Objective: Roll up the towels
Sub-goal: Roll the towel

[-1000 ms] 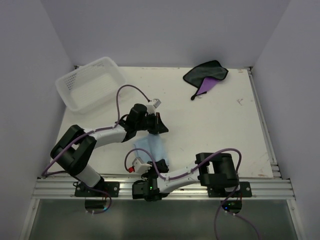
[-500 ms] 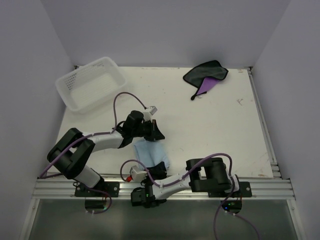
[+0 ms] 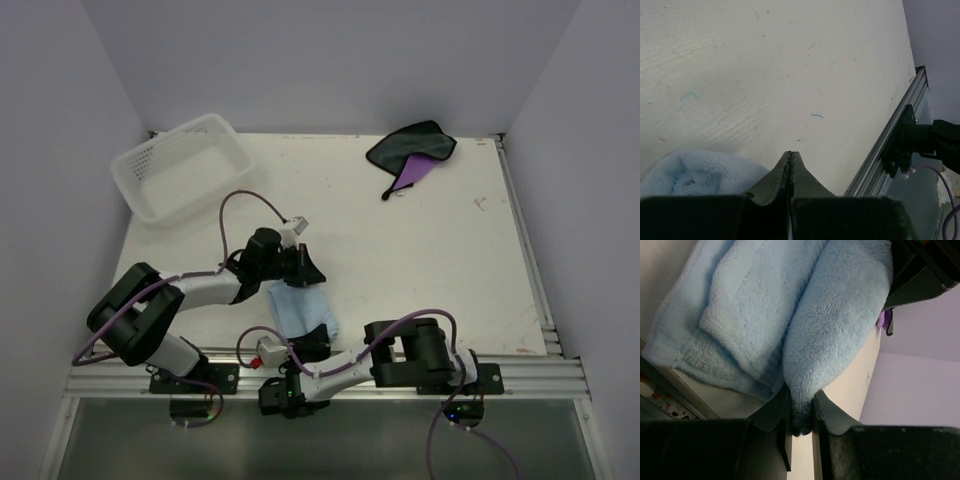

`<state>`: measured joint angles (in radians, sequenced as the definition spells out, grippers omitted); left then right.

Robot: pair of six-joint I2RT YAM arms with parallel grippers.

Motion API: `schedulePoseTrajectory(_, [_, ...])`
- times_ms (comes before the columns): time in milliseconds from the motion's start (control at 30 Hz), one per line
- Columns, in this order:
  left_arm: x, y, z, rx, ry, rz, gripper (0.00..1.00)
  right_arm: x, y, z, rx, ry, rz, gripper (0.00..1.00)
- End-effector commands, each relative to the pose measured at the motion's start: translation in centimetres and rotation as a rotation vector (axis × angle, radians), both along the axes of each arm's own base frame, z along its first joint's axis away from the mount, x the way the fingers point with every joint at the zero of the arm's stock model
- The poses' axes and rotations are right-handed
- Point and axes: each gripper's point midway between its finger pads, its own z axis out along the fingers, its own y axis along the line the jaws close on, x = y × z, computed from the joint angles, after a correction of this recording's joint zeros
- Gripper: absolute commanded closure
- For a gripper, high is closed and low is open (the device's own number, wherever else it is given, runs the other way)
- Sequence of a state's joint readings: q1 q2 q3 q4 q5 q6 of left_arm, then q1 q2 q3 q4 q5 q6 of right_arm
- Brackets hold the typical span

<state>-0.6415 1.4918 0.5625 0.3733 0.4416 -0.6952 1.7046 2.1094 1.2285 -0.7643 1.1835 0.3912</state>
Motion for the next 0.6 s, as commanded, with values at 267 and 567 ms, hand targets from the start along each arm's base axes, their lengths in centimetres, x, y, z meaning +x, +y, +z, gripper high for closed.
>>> schedulePoseTrajectory(267, [-1.0,0.7,-0.9,-0.035,0.007,0.017,1.00,-0.7,1.7,-0.1,0.001,0.033,0.022,0.88])
schedulePoseTrajectory(567, [-1.3,1.9,-4.8,0.040,0.027,0.039,1.00,-1.0,2.6,0.8,0.043,0.070,0.031,0.72])
